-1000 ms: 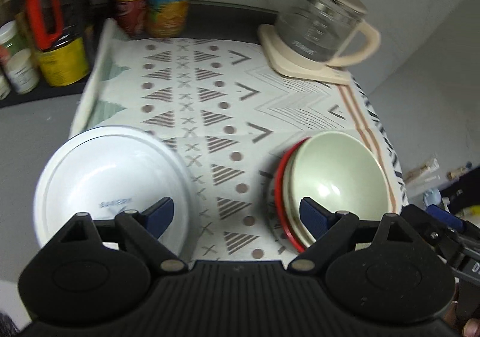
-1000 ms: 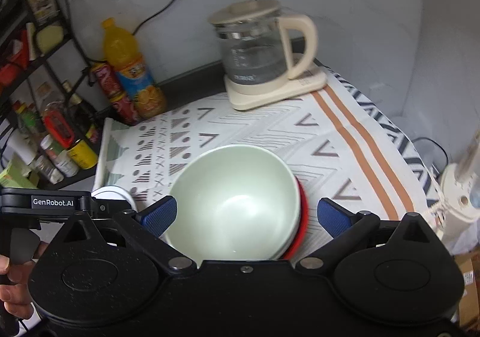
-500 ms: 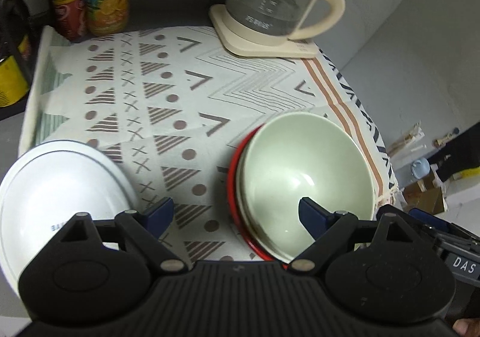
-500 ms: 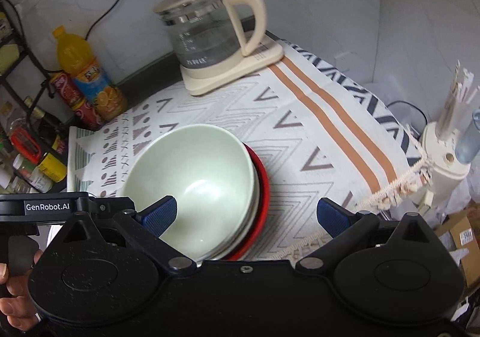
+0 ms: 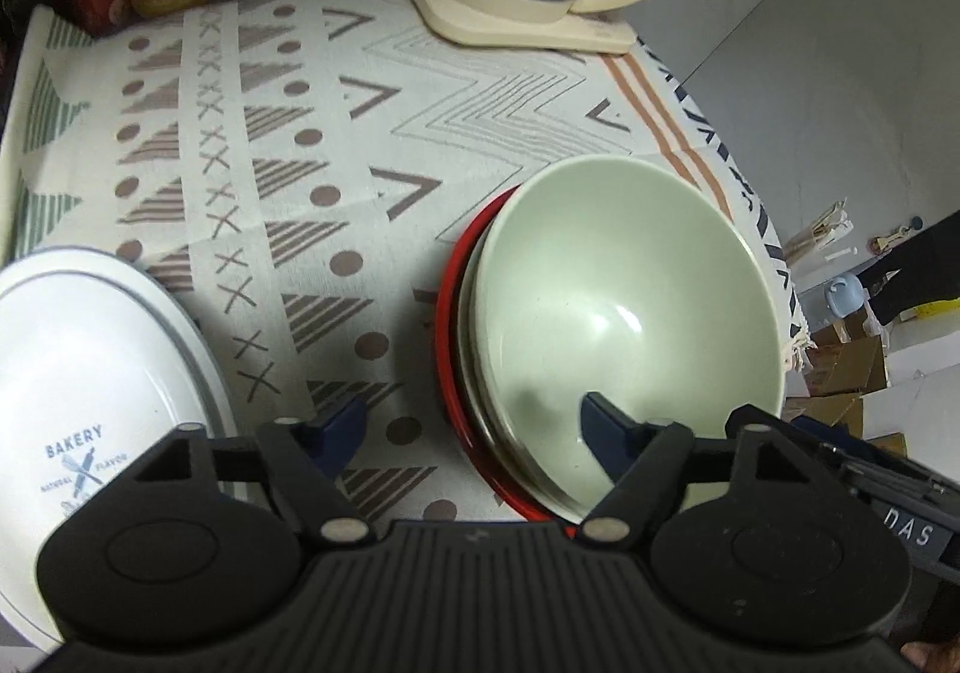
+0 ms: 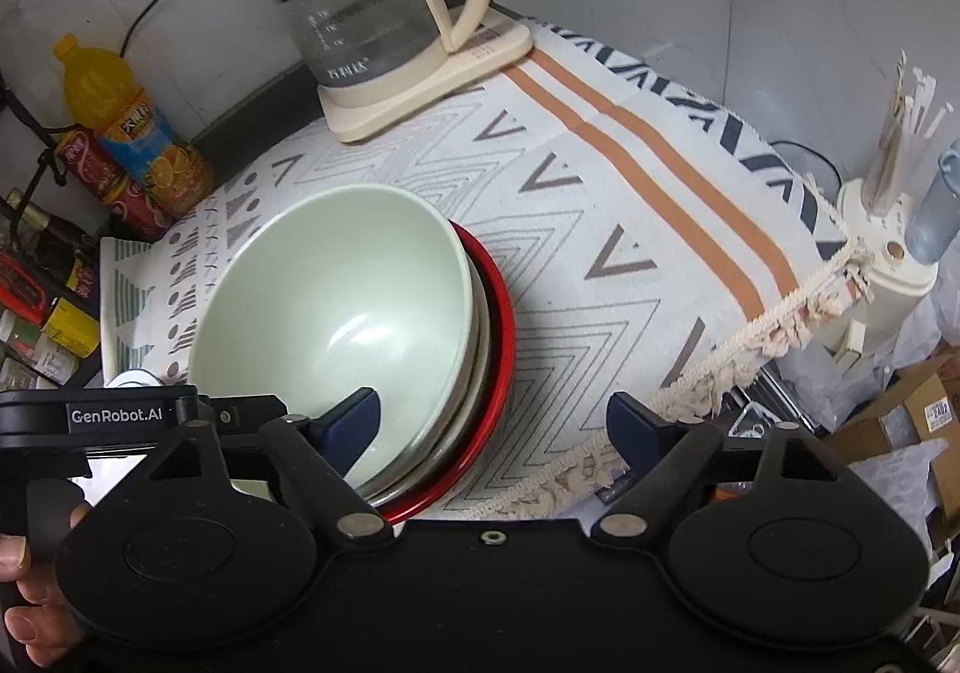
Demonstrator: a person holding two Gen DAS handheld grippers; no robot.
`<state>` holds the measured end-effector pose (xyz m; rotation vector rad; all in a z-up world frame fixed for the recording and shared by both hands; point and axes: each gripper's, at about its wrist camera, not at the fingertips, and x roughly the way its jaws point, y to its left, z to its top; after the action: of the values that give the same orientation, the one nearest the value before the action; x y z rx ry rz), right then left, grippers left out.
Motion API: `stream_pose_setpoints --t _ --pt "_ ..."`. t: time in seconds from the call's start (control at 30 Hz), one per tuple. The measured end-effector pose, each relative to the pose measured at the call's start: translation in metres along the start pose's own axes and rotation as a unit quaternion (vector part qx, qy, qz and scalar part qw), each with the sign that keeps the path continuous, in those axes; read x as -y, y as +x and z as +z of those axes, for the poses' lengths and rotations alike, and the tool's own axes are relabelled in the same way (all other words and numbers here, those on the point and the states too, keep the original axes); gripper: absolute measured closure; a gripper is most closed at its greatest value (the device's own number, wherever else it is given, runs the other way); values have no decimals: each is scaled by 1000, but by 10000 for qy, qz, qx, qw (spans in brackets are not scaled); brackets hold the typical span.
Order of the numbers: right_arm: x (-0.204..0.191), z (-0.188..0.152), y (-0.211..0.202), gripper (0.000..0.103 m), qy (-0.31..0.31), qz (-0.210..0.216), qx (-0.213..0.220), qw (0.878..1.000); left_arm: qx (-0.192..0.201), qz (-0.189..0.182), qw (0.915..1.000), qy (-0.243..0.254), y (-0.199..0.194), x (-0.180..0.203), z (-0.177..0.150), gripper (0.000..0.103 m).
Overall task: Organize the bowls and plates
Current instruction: 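Move both tools to the red bowl stack and grasp its rim, then lift the red bowl stack with both tools over the plate stack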
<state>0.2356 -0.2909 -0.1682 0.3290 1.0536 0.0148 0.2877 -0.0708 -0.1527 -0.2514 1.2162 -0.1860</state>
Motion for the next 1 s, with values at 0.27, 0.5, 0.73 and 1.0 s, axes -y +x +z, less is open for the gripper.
stream_pose_setpoints --t 0.27,0.5,0.73,1.0 --pt "0 -2 13 41 132 157 -169 9996 -242 -122 9994 -234 16 -10 3 53" --pt "-7 -2 28 60 110 312 -299 9990 -258 -361 9987 -261 21 -9 3 68" --pt "-9 0 22 65 -12 372 -171 9992 -223 -292 9992 -164 18 -7 4 69" --pt "-15 5 15 66 -226 444 -32 9988 -164 -190 9995 -197 10 -6 0 69"
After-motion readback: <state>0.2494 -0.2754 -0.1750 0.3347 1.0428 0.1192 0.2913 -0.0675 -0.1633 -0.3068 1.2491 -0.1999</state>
